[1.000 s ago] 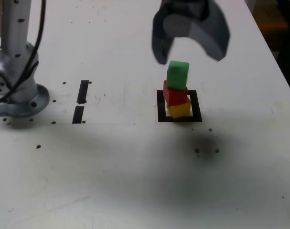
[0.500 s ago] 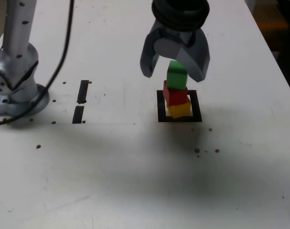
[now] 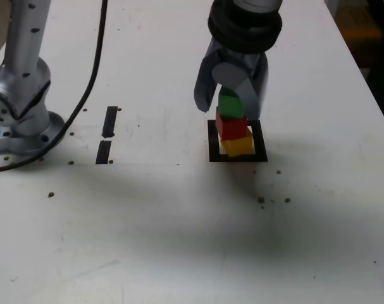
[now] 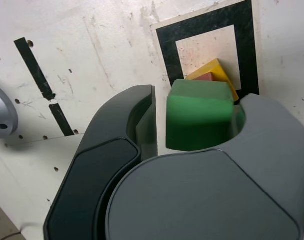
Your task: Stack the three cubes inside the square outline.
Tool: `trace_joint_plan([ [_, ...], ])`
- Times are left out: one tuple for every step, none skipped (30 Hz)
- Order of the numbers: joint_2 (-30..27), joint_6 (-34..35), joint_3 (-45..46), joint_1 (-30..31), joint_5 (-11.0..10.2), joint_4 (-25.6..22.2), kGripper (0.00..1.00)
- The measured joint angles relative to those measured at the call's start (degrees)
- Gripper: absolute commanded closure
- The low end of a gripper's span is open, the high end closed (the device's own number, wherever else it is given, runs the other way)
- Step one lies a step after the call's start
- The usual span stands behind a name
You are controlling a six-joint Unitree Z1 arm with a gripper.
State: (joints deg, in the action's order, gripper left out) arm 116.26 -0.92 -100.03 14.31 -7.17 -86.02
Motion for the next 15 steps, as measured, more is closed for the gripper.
trace_joint_plan([
  [0.0, 0.0, 0.1, 0.0, 0.0, 0.3, 0.56],
  [0.0, 0.0, 0.1, 0.0, 0.0, 0.5, 0.58],
  [0.0, 0.0, 0.1, 0.0, 0.0, 0.7, 0.61],
  [0.0, 0.0, 0.0, 0.0, -0.1, 0.7, 0.63],
  [0.0, 0.1, 0.0, 0.0, -0.3, 0.8, 0.66],
  [0.0, 0.1, -0.1, 0.0, -0.4, 0.8, 0.68],
  [0.0, 0.1, -0.2, 0.0, -0.6, 0.9, 0.7],
  [0.0, 0.1, -0.4, 0.0, -0.9, 0.9, 0.71],
  [-0.2, 0.2, -0.7, 0.0, -1.1, 0.9, 0.72],
  [-0.4, 0.5, -1.0, 0.0, -1.4, 0.8, 0.72],
  [-1.0, 0.9, -1.5, 0.0, -1.6, 0.2, 0.73],
  [-2.1, 1.4, -2.1, 0.2, -1.8, -0.8, 0.73],
  [-3.5, 1.7, -2.4, 0.5, -1.8, -1.5, 0.73],
  [-4.9, 3.3, -2.7, 1.5, -1.8, -2.8, 0.74],
  [-6.1, 4.1, -2.9, 2.3, -1.8, -3.6, 0.74],
])
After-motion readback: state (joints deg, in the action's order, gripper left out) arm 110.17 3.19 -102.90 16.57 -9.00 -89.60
